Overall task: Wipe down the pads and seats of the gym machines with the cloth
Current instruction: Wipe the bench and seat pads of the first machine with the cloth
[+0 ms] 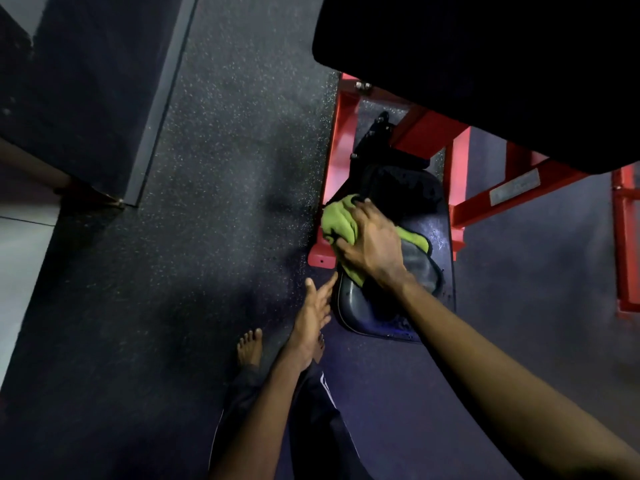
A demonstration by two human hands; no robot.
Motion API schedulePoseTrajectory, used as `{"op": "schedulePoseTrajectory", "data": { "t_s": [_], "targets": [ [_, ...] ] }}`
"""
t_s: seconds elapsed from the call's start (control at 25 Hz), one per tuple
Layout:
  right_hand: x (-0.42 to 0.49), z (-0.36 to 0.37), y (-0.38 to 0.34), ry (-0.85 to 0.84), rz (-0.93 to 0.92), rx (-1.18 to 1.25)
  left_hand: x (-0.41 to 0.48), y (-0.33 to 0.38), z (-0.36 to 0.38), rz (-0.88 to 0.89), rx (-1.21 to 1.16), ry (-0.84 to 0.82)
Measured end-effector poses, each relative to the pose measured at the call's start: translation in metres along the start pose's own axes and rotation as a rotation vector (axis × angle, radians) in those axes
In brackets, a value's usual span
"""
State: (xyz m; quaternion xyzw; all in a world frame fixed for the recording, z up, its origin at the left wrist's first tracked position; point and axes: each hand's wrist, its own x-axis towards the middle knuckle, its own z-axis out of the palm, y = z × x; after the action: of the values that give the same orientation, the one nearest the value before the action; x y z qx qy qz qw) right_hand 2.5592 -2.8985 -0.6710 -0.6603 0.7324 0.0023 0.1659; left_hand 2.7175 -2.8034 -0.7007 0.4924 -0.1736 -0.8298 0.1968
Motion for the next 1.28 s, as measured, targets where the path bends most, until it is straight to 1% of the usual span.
{"op": "schedulePoseTrajectory", "data": {
  "t_s": [0.12, 0.24, 0.32, 0.4, 0.52, 0.56, 0.64, 0.76, 0.84, 0.92, 1.0, 1.08, 1.12, 1.2, 1.28],
  "targets": [
    [-0.05, 0.011, -0.002, -0.019, -0.03, 0.065, 0.004, 0.0, -0.008, -0.063, -0.122, -0.022],
    [-0.035, 0.015, -0.008, -0.006, -0.028, -0.026, 0.01, 0.0, -0.017, -0.067, -0.155, -0.056],
    [-0.024, 0.015, -0.01, -0.009, -0.026, -0.061, 0.016, 0.0, -0.023, -0.071, -0.131, -0.066],
    [-0.04, 0.017, -0.007, 0.01, -0.02, 0.026, 0.019, 0.002, -0.026, -0.06, -0.096, -0.059],
    [-0.097, 0.026, -0.002, 0.101, -0.02, 0.146, 0.022, 0.0, -0.028, -0.054, -0.089, -0.05],
    [-0.116, 0.03, -0.002, 0.12, -0.018, 0.168, 0.023, -0.001, -0.028, -0.037, -0.068, -0.048],
    [-0.146, 0.038, 0.0, 0.132, -0.04, 0.18, 0.024, 0.0, -0.025, 0.053, 0.038, -0.047],
    [-0.173, 0.049, 0.01, 0.14, -0.114, 0.142, 0.023, 0.005, -0.014, 0.281, 0.228, 0.013],
    [-0.174, 0.051, 0.009, 0.136, -0.137, 0.127, 0.026, 0.005, -0.011, 0.38, 0.306, 0.062],
    [-0.159, 0.049, 0.002, 0.123, -0.102, 0.119, 0.031, 0.013, -0.013, 0.371, 0.32, 0.1],
    [-0.151, 0.049, -0.005, 0.115, -0.097, 0.087, 0.034, 0.029, -0.019, 0.284, 0.294, 0.114],
    [-0.163, 0.051, -0.003, 0.121, -0.132, 0.092, 0.036, 0.045, -0.02, 0.196, 0.391, 0.102],
    [-0.174, 0.054, 0.0, 0.125, -0.149, 0.106, 0.036, 0.048, -0.019, 0.188, 0.467, 0.103],
    [-0.192, 0.057, 0.009, 0.148, -0.148, 0.133, 0.033, 0.044, -0.011, 0.227, 0.592, 0.115],
    [-0.2, 0.06, 0.019, 0.168, -0.107, 0.167, 0.027, 0.035, -0.005, 0.262, 0.632, 0.117]
  ]
}}
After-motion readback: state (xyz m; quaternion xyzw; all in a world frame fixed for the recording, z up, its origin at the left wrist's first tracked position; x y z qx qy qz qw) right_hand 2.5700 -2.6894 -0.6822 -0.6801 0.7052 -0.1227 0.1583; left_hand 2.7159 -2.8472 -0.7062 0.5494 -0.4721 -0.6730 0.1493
